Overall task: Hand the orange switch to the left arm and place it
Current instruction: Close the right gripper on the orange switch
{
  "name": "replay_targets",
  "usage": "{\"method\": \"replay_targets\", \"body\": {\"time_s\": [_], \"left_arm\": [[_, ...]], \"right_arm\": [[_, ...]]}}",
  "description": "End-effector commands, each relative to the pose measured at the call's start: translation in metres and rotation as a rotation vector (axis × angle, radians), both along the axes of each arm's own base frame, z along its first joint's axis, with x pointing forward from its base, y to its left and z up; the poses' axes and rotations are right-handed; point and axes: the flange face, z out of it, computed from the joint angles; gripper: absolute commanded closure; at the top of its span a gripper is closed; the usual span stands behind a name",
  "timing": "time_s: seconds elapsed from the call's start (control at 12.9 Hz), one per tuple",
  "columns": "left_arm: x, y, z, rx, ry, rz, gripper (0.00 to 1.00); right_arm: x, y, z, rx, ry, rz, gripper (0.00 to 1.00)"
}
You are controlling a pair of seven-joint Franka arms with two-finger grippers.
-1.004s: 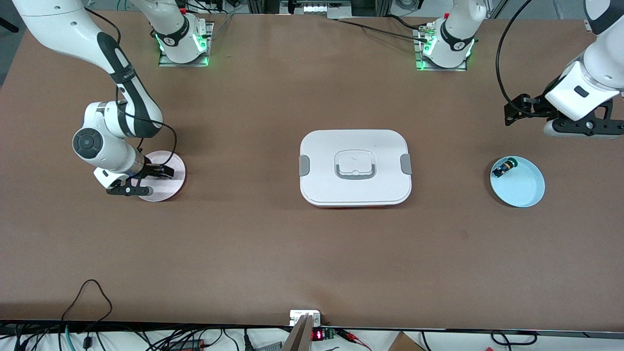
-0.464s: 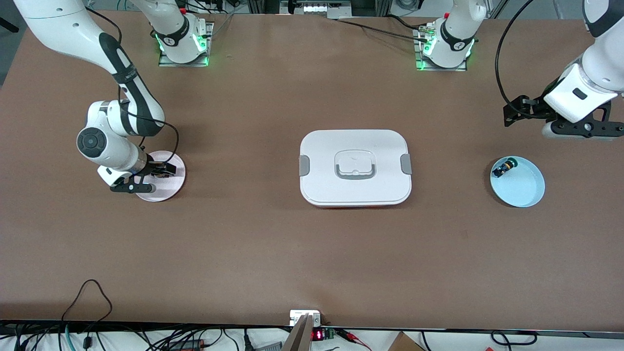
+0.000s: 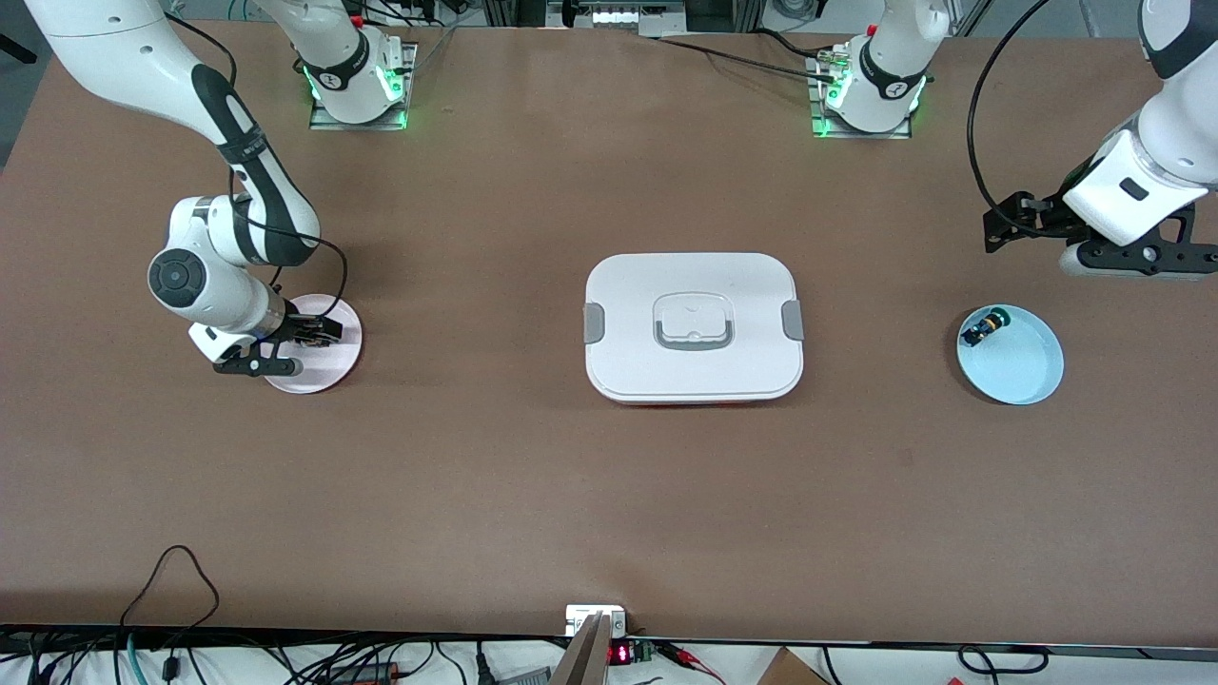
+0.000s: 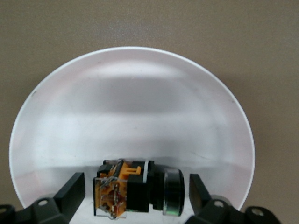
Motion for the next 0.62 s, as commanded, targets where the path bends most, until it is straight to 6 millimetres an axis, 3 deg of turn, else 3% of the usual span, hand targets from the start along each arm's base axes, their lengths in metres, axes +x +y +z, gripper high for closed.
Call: {"method": "replay_targets", "body": {"time_s": [0.0, 0.08, 0.15, 0.31, 0.54], "left_arm": [[0.005, 0.001, 0.006, 0.001, 0.001, -0.003, 0.00], [0.003, 0.003, 0.007, 0.001, 0.003, 0.000, 0.00], [0.003, 0.004, 0.007, 0.002, 0.010, 0.002, 0.00], [0.003, 0.003, 0.011, 0.001, 0.001, 0.002, 0.00], [0.003, 0.000, 0.013, 0.007, -0.004, -0.007, 0.00]], "right_arm": [[-0.003, -0.002, -0.002, -0.001, -0.005, 0.011, 0.18], [-0.003, -0.002, -0.002, -0.001, -0.001, 0.011, 0.39], [-0.003, -0.002, -0.002, -0.001, 0.000, 0.013, 0.52], [-0.002, -0.003, -0.001, 0.006, -0.002, 0.058, 0.63], [0.005, -0.005, 0.008, 0.011, -0.023, 0.071, 0.71]]}}
